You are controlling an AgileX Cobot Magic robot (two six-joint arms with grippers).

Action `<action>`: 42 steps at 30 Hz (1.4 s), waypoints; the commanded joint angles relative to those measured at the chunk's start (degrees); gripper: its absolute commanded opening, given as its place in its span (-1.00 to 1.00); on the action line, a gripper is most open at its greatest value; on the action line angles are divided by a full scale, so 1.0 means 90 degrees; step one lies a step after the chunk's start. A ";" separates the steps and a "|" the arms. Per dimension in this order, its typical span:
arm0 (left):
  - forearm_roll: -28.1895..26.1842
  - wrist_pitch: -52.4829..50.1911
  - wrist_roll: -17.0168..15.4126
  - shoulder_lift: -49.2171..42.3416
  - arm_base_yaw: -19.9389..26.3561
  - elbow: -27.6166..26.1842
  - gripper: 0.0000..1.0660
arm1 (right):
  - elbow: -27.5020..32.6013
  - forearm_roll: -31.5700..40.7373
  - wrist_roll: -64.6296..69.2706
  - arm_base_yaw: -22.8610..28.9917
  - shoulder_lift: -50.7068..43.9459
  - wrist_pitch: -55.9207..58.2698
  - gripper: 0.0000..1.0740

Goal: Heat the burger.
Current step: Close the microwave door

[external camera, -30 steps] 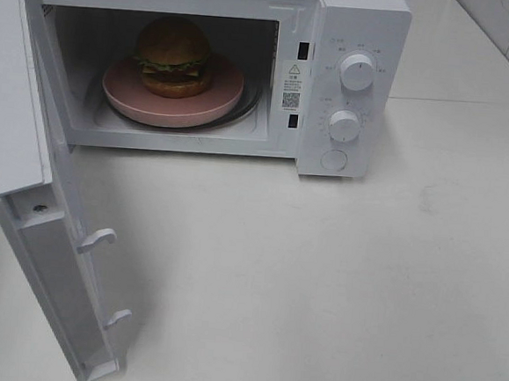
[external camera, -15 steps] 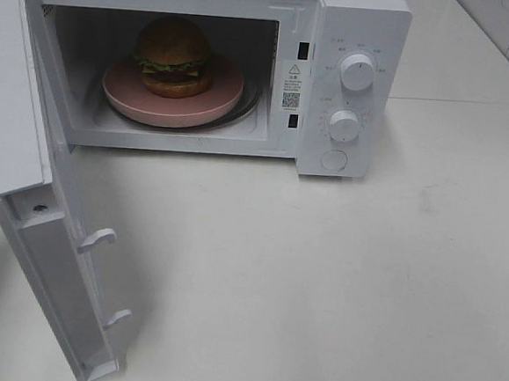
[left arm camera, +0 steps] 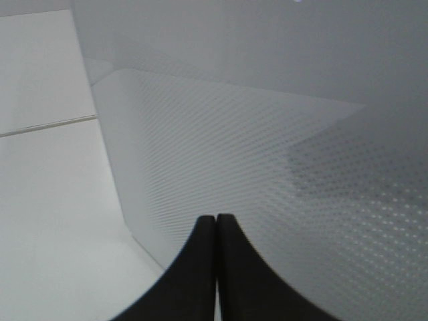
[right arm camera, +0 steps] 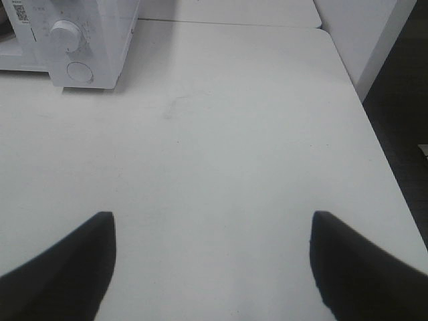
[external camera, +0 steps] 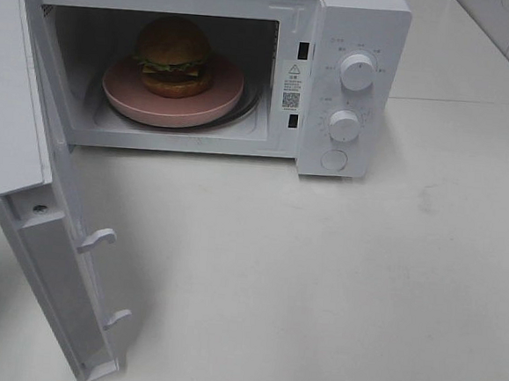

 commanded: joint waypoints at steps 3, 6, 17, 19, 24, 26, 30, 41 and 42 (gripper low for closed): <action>0.0013 -0.0172 0.0025 0.0331 -0.0401 -0.0299 -1.00 | 0.0006 -0.0006 0.0025 -0.0032 -0.0166 0.0019 0.40; 0.0013 -0.0248 0.0013 0.0477 -0.0586 -0.0452 -1.00 | 0.0006 -0.0006 0.0019 -0.0032 -0.0166 0.0019 0.40; -0.0057 -0.0261 0.0000 0.0968 -0.1076 -0.0993 -1.00 | 0.0006 -0.0006 0.0025 -0.0032 -0.0166 0.0019 0.40; -0.0095 -0.0261 0.0000 0.1050 -0.1165 -0.1082 -1.00 | 0.0006 -0.0006 0.0025 -0.0032 -0.0166 0.0019 0.40; -0.0280 -0.0248 0.0000 0.1388 -0.1515 -0.1420 -1.00 | 0.0006 -0.0006 0.0025 -0.0032 -0.0166 0.0019 0.40; -0.0388 -0.0248 0.0000 0.1490 -0.1642 -0.1541 -1.00 | 0.0006 -0.0006 0.0025 -0.0032 -0.0166 0.0019 0.40; -0.0643 -0.0236 0.0006 0.1693 -0.1916 -0.1802 -1.00 | 0.0006 -0.0006 0.0025 -0.0032 -0.0166 0.0019 0.40; -0.1235 -0.0146 0.0019 0.2209 -0.2496 -0.2438 -1.00 | 0.0006 -0.0006 0.0025 -0.0032 -0.0166 0.0019 0.40; -0.1292 -0.0070 0.0019 0.2305 -0.2604 -0.2591 -1.00 | 0.0006 -0.0006 0.0025 -0.0032 -0.0166 0.0019 0.40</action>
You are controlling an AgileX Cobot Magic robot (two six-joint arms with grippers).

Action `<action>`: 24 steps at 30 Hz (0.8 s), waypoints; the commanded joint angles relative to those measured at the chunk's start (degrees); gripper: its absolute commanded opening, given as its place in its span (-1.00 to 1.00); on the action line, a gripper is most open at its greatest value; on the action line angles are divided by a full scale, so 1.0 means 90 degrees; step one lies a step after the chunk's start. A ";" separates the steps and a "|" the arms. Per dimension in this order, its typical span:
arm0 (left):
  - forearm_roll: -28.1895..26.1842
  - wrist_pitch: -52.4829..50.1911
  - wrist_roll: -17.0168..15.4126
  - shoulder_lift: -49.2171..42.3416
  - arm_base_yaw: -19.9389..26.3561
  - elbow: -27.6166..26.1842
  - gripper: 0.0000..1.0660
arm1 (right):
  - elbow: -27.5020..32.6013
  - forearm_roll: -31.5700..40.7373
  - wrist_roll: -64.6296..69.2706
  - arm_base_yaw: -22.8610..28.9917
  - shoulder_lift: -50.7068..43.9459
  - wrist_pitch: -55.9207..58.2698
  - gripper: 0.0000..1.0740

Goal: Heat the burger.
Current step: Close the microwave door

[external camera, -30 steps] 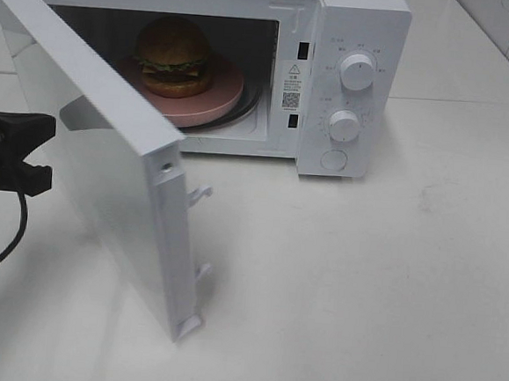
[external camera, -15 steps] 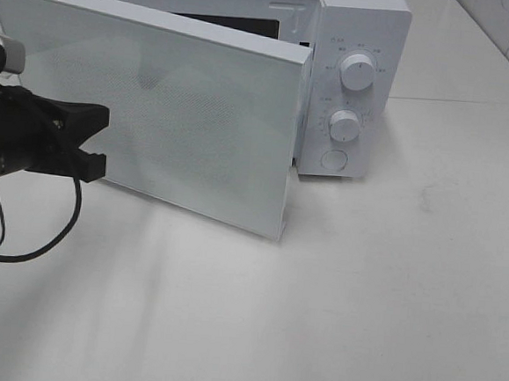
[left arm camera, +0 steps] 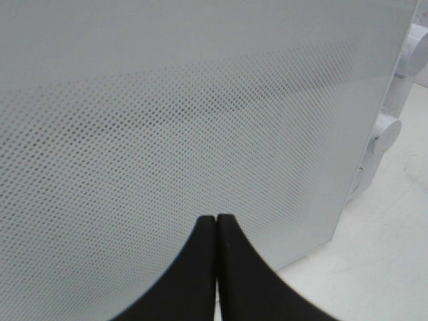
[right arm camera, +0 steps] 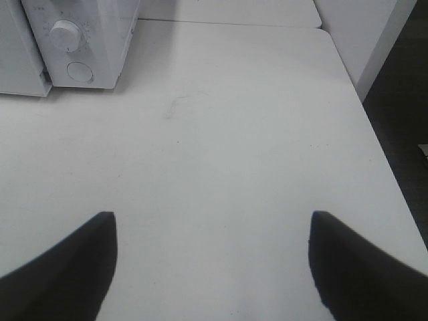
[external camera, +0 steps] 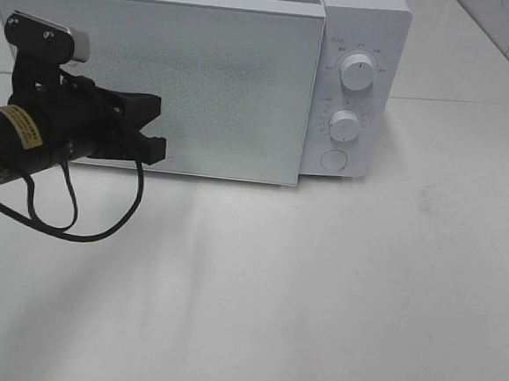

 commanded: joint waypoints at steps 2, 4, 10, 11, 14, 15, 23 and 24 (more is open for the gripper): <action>-0.0197 0.0102 -0.0006 0.0121 -0.0185 -0.0293 -1.00 | 0.0006 -0.0006 0.0025 -0.0032 -0.0166 0.0019 0.40; -0.0331 0.0229 0.0000 0.0242 -0.0337 -0.0509 -1.00 | 0.0006 -0.0006 0.0025 -0.0032 -0.0166 0.0019 0.40; -0.0484 0.0452 0.0013 0.0541 -0.0579 -0.1089 -1.00 | 0.0006 -0.0006 0.0025 -0.0032 -0.0166 0.0019 0.40; -0.0484 0.0452 0.0013 0.0541 -0.0579 -0.1089 -1.00 | 0.0006 -0.0006 0.0025 -0.0032 -0.0166 0.0019 0.40; -0.0624 0.0547 0.0019 0.0668 -0.0649 -0.1337 -1.00 | 0.0006 -0.0006 0.0025 -0.0032 -0.0166 0.0019 0.40; -0.0656 0.0567 0.0019 0.0681 -0.0675 -0.1407 -1.00 | 0.0006 -0.0006 0.0025 -0.0032 -0.0166 0.0019 0.40; -0.0713 0.0738 0.0019 0.0980 -0.0694 -0.2037 -1.00 | 0.0006 -0.0006 0.0025 -0.0032 -0.0159 0.0019 0.40; -0.0764 0.0738 0.0019 0.1050 -0.0694 -0.2177 -1.00 | 0.0006 -0.0006 0.0025 -0.0032 -0.0159 0.0019 0.40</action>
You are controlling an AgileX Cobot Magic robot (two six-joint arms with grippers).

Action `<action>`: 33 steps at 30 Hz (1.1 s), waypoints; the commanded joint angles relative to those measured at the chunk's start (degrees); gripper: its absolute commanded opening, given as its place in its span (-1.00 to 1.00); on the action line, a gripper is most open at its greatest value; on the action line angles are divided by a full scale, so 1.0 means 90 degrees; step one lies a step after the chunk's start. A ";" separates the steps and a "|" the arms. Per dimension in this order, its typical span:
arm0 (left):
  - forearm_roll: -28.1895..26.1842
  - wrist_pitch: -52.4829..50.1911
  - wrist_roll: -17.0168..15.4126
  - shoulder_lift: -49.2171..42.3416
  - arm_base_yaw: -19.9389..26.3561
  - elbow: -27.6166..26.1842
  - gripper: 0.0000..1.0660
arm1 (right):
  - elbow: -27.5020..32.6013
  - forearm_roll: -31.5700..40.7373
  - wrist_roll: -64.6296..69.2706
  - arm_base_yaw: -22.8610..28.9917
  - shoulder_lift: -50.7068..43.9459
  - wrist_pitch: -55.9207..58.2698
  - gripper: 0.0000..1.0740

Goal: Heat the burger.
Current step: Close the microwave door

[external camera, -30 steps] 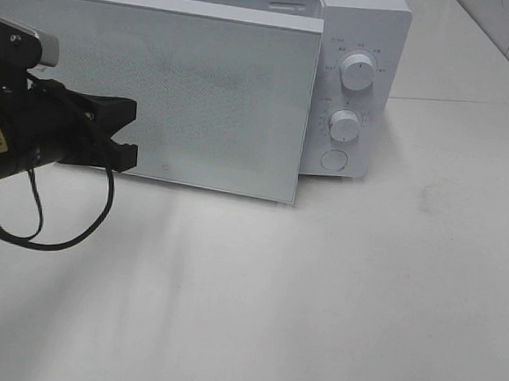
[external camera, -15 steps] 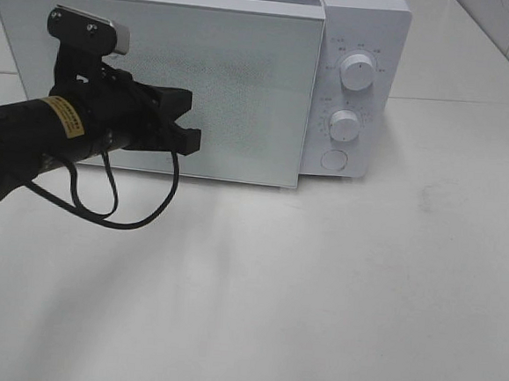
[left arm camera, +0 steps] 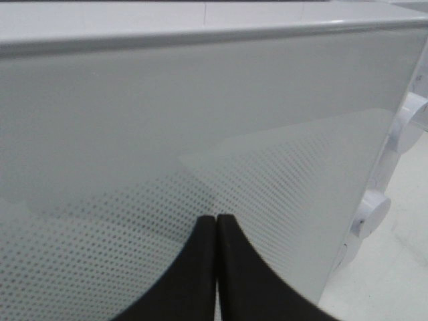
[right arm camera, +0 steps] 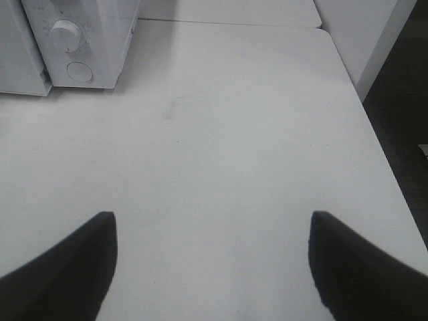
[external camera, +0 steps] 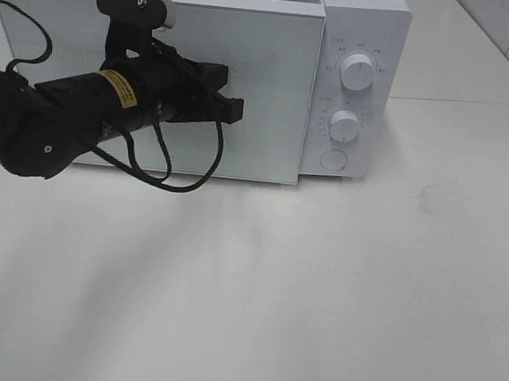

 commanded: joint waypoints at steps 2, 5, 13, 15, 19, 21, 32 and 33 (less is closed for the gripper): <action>-0.0146 0.0076 -0.0006 0.0095 -0.0019 -0.0286 -1.00 | 0.0006 -0.0006 0.0025 -0.0032 -0.0159 0.0019 0.40; -0.0261 0.0204 0.0000 0.0197 -0.0089 -0.0503 -1.00 | 0.0006 -0.0006 0.0025 -0.0032 -0.0159 0.0019 0.40; -0.0325 0.0395 0.0267 0.0522 -0.0299 -0.1050 -1.00 | 0.0006 -0.0006 0.0025 -0.0032 -0.0159 0.0019 0.40; -0.0344 0.0439 0.0267 0.0611 -0.0318 -0.1165 -1.00 | 0.0006 -0.0006 0.0025 -0.0032 -0.0159 0.0019 0.40; -0.0573 0.0713 0.0267 0.0847 -0.0318 -0.1553 -1.00 | 0.0006 -0.0006 0.0025 -0.0032 -0.0159 0.0019 0.40; -0.0573 0.0726 0.0267 0.0891 -0.0318 -0.1649 -1.00 | 0.0006 -0.0006 0.0025 -0.0032 -0.0159 0.0019 0.40; -0.0446 0.0929 0.0267 0.1019 -0.0350 -0.2031 -1.00 | 0.0006 -0.0006 0.0025 -0.0032 -0.0159 0.0019 0.40; -0.0337 0.1203 0.0267 0.0993 -0.0395 -0.2031 -1.00 | 0.0006 -0.0006 0.0025 -0.0032 -0.0159 0.0019 0.40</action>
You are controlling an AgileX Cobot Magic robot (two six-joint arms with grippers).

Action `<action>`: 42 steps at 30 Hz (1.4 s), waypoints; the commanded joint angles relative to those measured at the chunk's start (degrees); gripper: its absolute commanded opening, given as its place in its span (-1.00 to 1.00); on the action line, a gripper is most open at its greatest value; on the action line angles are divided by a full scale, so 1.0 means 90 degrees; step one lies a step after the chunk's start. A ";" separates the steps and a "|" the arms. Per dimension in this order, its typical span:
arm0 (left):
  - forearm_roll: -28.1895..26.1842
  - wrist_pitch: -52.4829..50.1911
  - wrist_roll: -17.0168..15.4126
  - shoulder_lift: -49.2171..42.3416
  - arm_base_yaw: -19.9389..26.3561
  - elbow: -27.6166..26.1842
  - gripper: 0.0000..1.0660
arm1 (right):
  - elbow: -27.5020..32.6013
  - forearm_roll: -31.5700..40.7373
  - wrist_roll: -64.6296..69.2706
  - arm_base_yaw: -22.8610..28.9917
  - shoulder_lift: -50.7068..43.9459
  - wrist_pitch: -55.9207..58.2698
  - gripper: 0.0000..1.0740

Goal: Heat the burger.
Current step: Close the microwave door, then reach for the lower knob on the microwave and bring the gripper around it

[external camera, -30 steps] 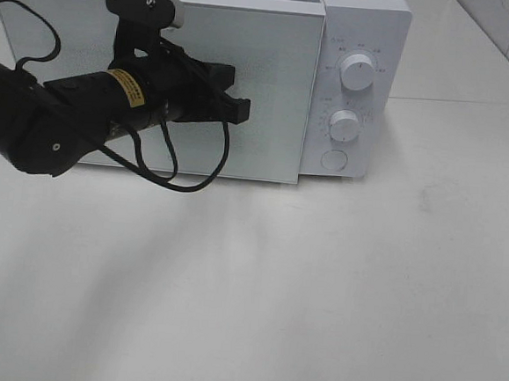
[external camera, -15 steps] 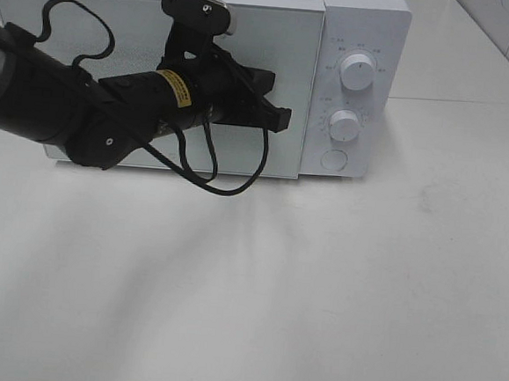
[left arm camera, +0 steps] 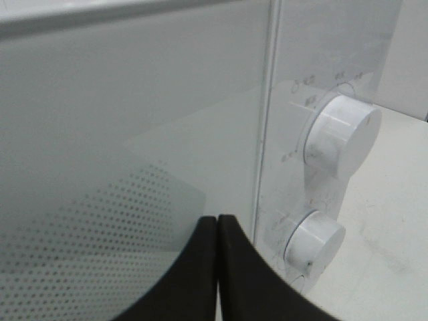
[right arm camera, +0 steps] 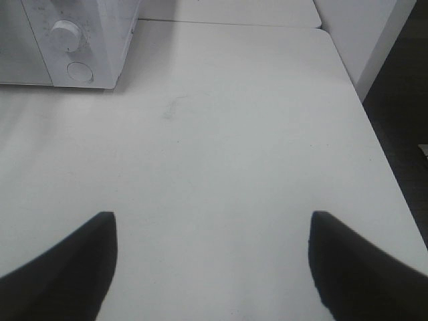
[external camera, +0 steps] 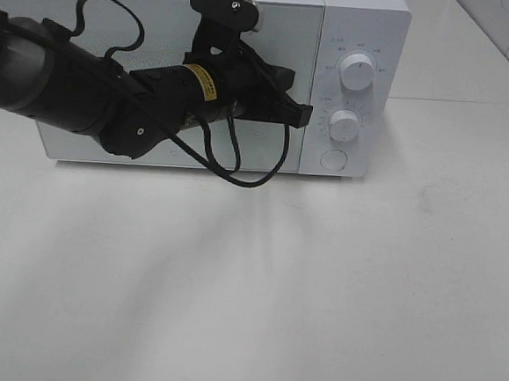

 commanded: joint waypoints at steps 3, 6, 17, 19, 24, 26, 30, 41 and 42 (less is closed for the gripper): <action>-0.0261 0.0694 -0.0019 -0.0172 0.0038 -0.0140 -1.00 | 0.0006 -0.0013 0.0025 -0.0032 -0.0159 0.0019 0.40; -0.0261 0.1019 -0.0019 -0.0446 -0.0083 0.0089 -1.00 | 0.0006 -0.0013 0.0025 -0.0032 -0.0159 0.0019 0.40; -0.0363 0.2203 -0.0108 -0.1401 -0.0376 0.1025 -0.90 | 0.0006 -0.0013 0.0025 -0.0032 -0.0159 0.0019 0.40; -0.0433 0.2782 -0.0216 -0.1547 -0.0369 0.1031 -0.69 | 0.0006 -0.0013 0.0025 -0.0032 -0.0159 0.0019 0.40; -0.0509 0.3807 -0.0216 -0.1859 -0.0376 0.1031 0.18 | 0.0006 -0.0013 0.0025 -0.0032 -0.0159 0.0019 0.40; -0.0751 0.4539 -0.0293 -0.2069 -0.0376 0.1019 0.85 | 0.0006 -0.0013 0.0025 -0.0032 -0.0159 0.0019 0.40; -0.1006 0.5303 -0.0350 -0.2247 -0.0376 0.1019 0.89 | 0.0006 -0.0013 0.0025 -0.0032 -0.0159 0.0019 0.40; -0.1095 0.7907 -0.0344 -0.2928 -0.0369 0.1019 0.89 | 0.0006 -0.0013 0.0025 -0.0032 -0.0159 0.0019 0.40; -0.1095 0.7907 -0.0344 -0.2928 -0.0369 0.1019 0.89 | 0.0006 -0.0013 0.0025 -0.0032 -0.0159 0.0019 0.40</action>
